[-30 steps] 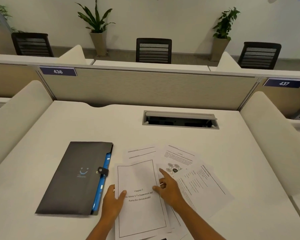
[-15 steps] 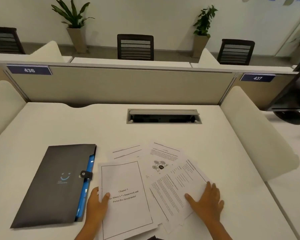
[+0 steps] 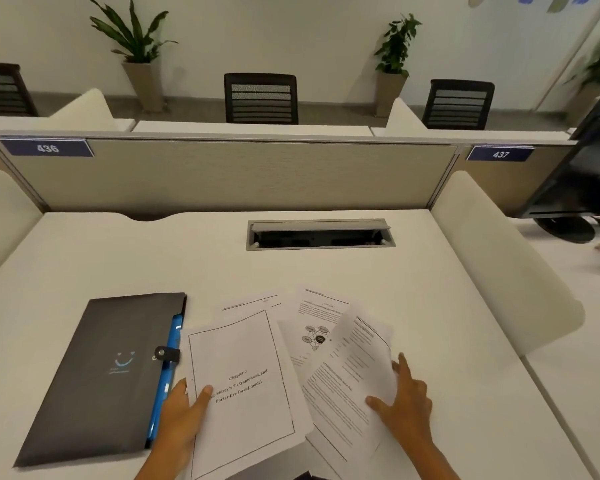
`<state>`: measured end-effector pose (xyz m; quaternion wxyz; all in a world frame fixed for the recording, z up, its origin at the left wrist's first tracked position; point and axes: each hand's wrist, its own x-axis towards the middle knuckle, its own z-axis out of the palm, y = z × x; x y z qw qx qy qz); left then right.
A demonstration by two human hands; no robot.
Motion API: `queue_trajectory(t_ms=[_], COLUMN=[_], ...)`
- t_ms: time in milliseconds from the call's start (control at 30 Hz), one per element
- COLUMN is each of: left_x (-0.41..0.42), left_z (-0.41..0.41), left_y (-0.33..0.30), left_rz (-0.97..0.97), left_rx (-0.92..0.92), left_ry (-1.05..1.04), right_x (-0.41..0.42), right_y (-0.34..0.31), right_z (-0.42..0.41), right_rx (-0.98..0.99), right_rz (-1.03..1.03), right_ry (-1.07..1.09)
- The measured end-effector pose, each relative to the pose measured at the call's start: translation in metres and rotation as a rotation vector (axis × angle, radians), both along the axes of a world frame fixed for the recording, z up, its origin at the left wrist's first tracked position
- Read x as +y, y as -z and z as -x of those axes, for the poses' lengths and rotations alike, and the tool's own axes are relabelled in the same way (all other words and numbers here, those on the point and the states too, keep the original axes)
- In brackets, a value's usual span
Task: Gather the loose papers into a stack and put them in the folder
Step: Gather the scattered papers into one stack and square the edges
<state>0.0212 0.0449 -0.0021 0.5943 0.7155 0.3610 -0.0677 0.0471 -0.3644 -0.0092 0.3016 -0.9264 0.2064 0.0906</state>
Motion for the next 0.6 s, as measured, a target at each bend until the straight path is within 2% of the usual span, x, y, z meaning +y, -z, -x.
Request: queue_trajectory(t_ms=[100,233,400,600], left_x=[-0.004,-0.014,-0.036,-0.061], left_z=[0.003,0.003,-0.001,-0.007], left_y=[-0.001,-0.002,-0.008,-0.009], left_rz=[0.03,0.015,0.02,0.014], left_rx=[-0.029,0.007,-0.005,-0.011], left_ry=[0.04,0.113,0.191,0.312], right_x=[0.005,0.014,0.019,0.036], right_y=[-0.003,-0.013,-0.021,-0.023], right_z=[0.002,0.002,0.002,0.01], right_rx=[-0.057,-0.17,-0.168,-0.149], right_rz=[-0.229,-0.304,-0.508,-0.463], right_ry=[0.051,0.235,0.408,0.318])
